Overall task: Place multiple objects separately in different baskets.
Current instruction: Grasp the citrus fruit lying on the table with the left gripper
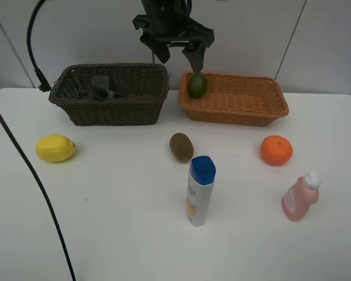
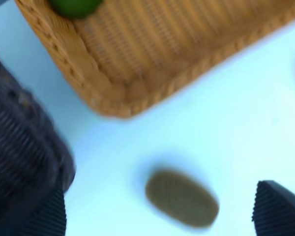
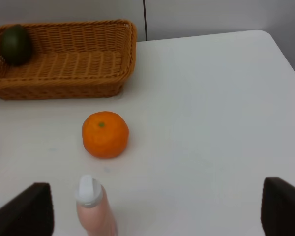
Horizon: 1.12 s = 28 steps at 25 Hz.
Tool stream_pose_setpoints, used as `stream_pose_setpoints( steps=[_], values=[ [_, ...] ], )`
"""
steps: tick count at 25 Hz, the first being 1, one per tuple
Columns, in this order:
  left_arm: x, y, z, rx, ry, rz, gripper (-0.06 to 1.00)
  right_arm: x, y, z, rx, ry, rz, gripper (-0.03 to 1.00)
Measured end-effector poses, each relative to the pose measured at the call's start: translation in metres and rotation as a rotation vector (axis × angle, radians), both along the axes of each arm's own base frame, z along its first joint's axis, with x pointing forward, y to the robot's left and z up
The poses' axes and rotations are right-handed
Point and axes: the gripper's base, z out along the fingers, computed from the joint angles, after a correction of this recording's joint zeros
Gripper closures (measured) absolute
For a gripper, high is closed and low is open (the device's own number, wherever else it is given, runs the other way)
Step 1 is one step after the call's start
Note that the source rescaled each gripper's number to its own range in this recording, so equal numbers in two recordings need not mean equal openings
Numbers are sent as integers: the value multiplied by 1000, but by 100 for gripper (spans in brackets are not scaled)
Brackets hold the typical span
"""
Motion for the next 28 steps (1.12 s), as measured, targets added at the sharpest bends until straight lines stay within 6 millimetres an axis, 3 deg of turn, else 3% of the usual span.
stream_pose_setpoints(
  steps=[5,11,18,28],
  values=[
    [-46,52,25,225,-69,-106,-6,0,0,0,0,0,0,-3],
    [-83,108,3,449,-3,-216,-6,0,0,0,0,0,0,-3],
    [-84,174,-45,464,207,-112,-6,0,0,0,0,0,0,-3],
    [-75,192,-90,402,181,-252,-6,0,0,0,0,0,0,-3]
  ],
)
